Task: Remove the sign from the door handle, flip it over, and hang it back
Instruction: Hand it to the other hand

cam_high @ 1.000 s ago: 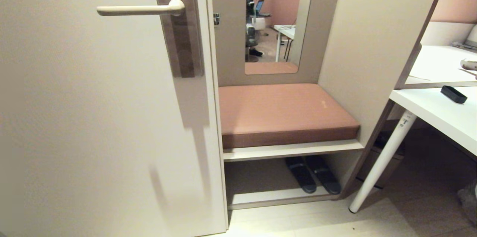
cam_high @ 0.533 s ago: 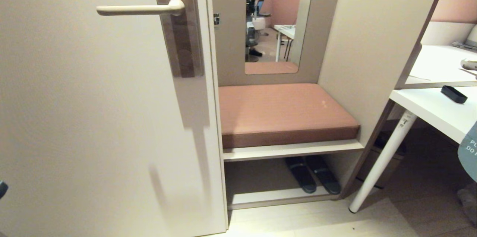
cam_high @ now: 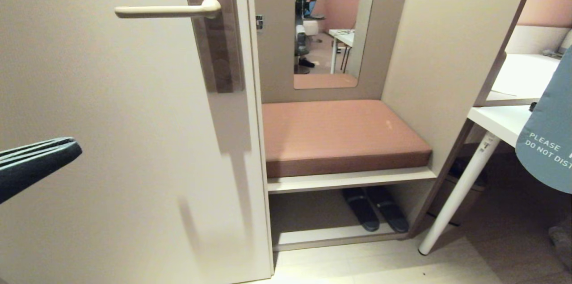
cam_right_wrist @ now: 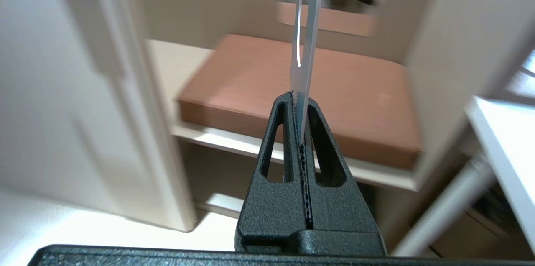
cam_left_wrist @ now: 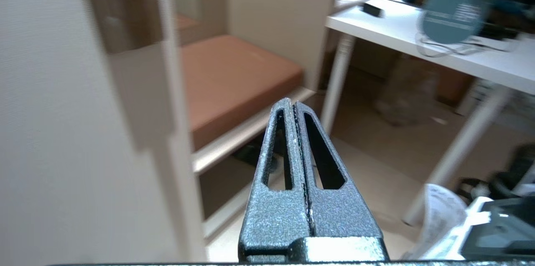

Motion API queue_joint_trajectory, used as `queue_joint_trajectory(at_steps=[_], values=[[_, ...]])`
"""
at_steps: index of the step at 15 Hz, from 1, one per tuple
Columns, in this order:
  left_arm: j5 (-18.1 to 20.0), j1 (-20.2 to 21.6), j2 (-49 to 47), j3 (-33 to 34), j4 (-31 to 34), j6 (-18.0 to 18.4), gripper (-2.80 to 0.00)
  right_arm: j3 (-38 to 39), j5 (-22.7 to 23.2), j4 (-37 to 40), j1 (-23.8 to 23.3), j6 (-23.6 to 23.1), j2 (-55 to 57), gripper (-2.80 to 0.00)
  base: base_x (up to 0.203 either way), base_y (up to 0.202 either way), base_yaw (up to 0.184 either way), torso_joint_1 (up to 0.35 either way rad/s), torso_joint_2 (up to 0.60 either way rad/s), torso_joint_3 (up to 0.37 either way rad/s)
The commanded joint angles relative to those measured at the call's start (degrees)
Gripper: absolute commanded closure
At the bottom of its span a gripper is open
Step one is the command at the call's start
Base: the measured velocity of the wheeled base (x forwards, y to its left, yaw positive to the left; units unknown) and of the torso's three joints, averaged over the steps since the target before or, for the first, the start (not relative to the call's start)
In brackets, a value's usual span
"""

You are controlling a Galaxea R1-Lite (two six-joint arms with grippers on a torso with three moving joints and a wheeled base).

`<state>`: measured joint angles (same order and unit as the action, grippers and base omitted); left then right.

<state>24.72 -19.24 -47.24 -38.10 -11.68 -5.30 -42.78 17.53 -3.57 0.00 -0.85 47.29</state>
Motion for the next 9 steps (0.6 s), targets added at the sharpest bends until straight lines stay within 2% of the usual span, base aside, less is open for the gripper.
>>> queue_joint_trajectory(at_steps=[1,4,6,9], values=[[2.0,-0.3,-4.9,-2.1,-0.1,-0.5,0.0,-2.1,4.0,0.0,0.0,-0.1,3.2,0.0,0.0,0.0,0.0,0.0,0.0,0.0],[4.1,-1.4,-10.2,-4.3,-5.1,-3.3,0.0,-5.2,10.5,0.0,0.0,-0.1,7.0,0.0,0.0,0.0,0.0,0.0,0.0,0.0],[4.3,-4.3,-13.0,-5.2,-8.2,-6.0,0.0,-8.0,17.4,0.0,0.1,-0.3,10.1,0.0,0.0,0.0,0.0,0.0,0.0,0.0],[4.9,-9.0,-15.2,-5.5,-8.5,-6.6,0.0,-11.8,25.9,-0.1,0.2,-0.4,14.9,0.0,0.0,0.0,0.0,0.0,0.0,0.0]])
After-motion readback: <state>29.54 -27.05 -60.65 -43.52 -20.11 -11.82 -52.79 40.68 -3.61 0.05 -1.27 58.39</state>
